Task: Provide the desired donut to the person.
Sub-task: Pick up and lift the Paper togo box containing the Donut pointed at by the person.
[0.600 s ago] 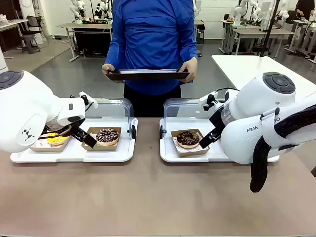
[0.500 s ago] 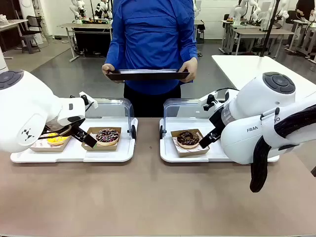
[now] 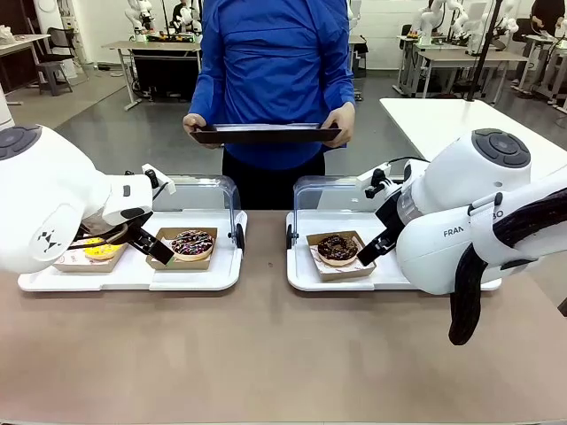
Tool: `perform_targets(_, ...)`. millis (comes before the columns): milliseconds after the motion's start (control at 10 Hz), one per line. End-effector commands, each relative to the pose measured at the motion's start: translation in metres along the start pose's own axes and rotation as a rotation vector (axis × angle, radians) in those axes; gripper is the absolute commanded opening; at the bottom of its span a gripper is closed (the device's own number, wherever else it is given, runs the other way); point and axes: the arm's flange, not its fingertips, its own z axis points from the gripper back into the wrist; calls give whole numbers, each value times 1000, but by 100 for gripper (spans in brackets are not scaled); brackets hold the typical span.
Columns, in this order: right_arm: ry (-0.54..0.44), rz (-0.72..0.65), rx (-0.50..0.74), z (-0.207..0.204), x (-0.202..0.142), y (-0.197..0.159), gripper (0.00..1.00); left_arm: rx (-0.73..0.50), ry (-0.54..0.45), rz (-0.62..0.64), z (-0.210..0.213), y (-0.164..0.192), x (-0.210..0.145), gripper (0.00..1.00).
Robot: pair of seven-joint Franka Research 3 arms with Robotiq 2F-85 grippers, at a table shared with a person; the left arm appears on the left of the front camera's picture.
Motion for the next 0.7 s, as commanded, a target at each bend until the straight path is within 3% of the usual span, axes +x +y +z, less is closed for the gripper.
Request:
perform_targets(0, 0, 0, 0, 0, 0, 0, 100, 1, -2, 0, 0, 0, 1, 100)
perform_targets(600, 0, 0, 0, 0, 0, 0, 100, 1, -2, 0, 0, 0, 1, 100)
